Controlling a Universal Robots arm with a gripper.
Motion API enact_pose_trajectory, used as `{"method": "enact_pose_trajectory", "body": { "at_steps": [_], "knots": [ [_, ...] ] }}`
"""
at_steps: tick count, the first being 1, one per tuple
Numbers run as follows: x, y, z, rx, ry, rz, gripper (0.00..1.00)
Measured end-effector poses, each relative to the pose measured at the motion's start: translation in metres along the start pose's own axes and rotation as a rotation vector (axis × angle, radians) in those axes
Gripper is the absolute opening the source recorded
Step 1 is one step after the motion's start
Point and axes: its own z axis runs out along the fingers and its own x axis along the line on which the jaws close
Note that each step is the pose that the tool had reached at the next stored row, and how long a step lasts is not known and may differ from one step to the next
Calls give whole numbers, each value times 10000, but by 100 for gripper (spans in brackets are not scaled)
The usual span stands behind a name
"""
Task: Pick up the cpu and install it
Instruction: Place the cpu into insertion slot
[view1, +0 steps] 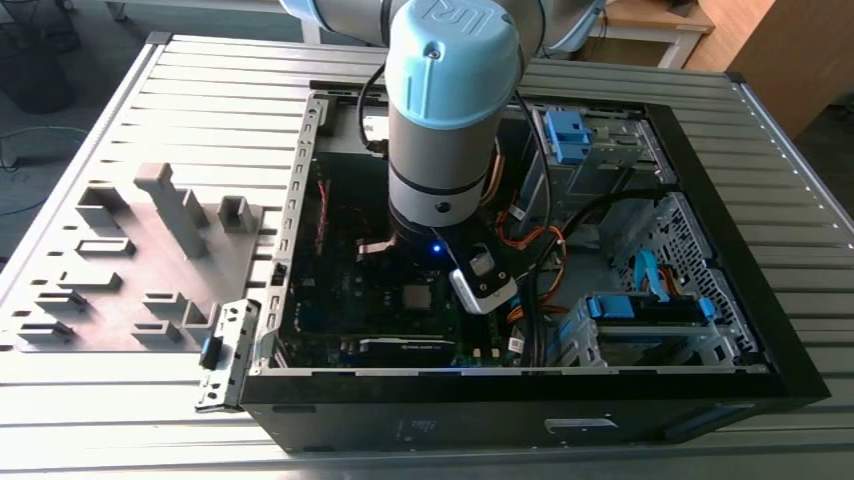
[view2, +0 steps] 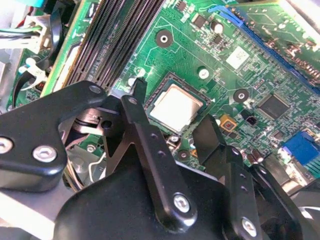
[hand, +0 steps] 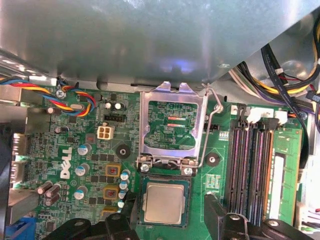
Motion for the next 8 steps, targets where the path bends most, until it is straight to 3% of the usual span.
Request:
{"method": "enact_pose_trajectory", "body": {
  "at_steps": [7,8],
  "knots": [
    [1,0,0,1,-4,1,63],
    [1,0,0,1,-5,0,56]
  ]
}}
